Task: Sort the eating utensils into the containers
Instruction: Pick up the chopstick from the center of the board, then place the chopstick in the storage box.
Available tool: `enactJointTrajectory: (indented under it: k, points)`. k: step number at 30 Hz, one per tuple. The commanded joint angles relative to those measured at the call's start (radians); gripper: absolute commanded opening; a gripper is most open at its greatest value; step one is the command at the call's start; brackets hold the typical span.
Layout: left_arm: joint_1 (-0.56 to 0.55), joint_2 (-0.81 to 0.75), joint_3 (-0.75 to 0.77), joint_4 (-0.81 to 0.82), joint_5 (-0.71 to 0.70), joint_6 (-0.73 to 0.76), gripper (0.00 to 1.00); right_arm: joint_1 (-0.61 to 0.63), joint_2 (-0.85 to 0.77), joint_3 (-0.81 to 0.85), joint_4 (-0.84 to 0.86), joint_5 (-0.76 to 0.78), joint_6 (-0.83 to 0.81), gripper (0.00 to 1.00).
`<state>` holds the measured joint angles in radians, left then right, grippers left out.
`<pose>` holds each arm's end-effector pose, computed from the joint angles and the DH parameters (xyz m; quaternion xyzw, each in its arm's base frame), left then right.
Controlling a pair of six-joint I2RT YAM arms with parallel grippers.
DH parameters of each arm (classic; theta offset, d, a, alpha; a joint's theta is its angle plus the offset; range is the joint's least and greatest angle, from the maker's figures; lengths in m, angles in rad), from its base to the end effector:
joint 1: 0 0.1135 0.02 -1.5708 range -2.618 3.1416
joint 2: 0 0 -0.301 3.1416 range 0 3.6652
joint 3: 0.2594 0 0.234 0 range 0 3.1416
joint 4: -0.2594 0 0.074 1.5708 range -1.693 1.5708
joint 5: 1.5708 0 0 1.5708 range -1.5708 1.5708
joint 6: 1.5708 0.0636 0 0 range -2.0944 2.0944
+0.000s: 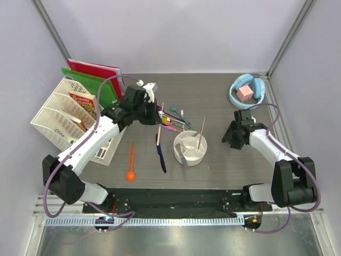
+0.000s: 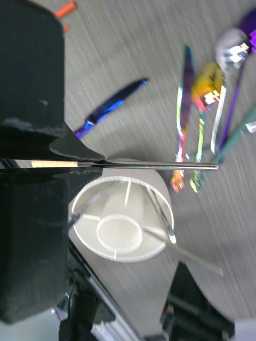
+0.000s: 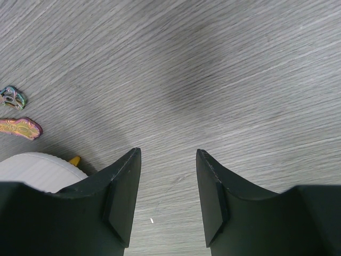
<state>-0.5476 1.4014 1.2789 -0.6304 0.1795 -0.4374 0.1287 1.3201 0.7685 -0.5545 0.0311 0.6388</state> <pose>0.2508 -0.1663 0.3487 0.0859 0.9105 -0.2597 0.3101 0.2294 0.0277 0.2147 0.2490 0.9406 0.0722 0.2192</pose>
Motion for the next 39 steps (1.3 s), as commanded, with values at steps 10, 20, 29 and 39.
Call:
enactJointTrajectory:
  k: [10, 20, 29, 39]
  points:
    - [-0.210, 0.276, 0.249, 0.316, 0.155, -0.055, 0.00, -0.001, -0.039, 0.020, 0.004, 0.000, 0.010, 0.52]
    - [-0.276, 0.407, 0.306, 0.374, 0.156, -0.035, 0.00, -0.003, -0.058, 0.020, -0.019, 0.004, 0.007, 0.52]
    - [-0.284, 0.452, 0.384, 0.360, 0.163, -0.034, 0.00, -0.003, -0.044, 0.028, -0.021, 0.004, 0.005, 0.52]
    - [-0.299, 0.501, 0.314, 0.429, 0.178, -0.047, 0.00, -0.003, -0.029, 0.028, -0.019, 0.006, 0.001, 0.52]
